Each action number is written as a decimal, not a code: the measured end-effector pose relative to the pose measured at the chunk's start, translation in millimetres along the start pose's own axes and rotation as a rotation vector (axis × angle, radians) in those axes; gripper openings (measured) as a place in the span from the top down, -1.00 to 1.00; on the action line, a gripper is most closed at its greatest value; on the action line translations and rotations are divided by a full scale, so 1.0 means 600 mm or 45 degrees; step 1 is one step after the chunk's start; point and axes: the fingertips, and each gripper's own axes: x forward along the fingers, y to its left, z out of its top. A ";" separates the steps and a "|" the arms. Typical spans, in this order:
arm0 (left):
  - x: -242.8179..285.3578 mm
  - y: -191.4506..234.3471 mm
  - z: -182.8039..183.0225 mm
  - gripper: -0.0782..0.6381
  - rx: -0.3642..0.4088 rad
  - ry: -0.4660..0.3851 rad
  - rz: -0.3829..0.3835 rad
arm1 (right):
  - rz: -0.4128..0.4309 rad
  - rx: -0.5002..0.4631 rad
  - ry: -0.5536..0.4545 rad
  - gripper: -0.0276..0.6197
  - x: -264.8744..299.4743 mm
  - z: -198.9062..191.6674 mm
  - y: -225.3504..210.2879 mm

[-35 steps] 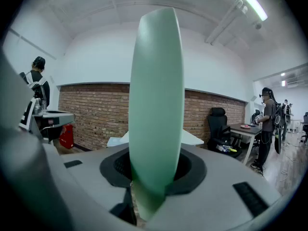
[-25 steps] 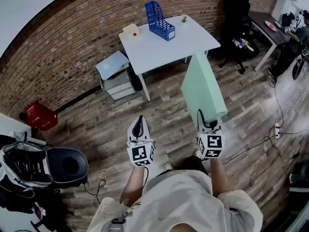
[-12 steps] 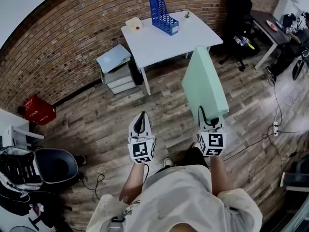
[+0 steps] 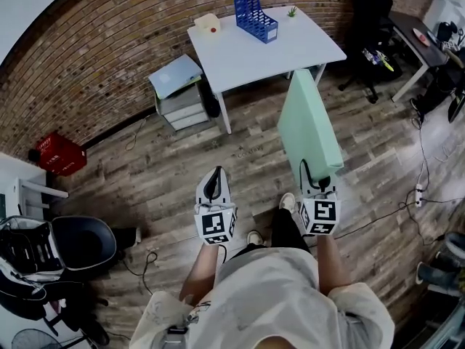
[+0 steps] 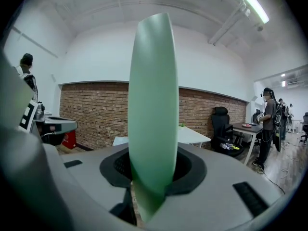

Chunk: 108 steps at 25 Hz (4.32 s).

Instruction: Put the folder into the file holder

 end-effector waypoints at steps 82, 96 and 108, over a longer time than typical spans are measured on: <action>0.888 0.073 0.082 0.74 -0.044 0.033 0.041 | -0.003 -0.041 -0.033 0.45 0.824 0.209 -0.372; 0.947 0.125 0.093 0.74 -0.052 0.002 0.000 | -0.026 -0.077 -0.138 0.45 0.901 0.287 -0.359; 0.984 0.135 0.108 0.74 -0.038 -0.032 0.050 | 0.048 -0.115 -0.401 0.45 0.925 0.434 -0.363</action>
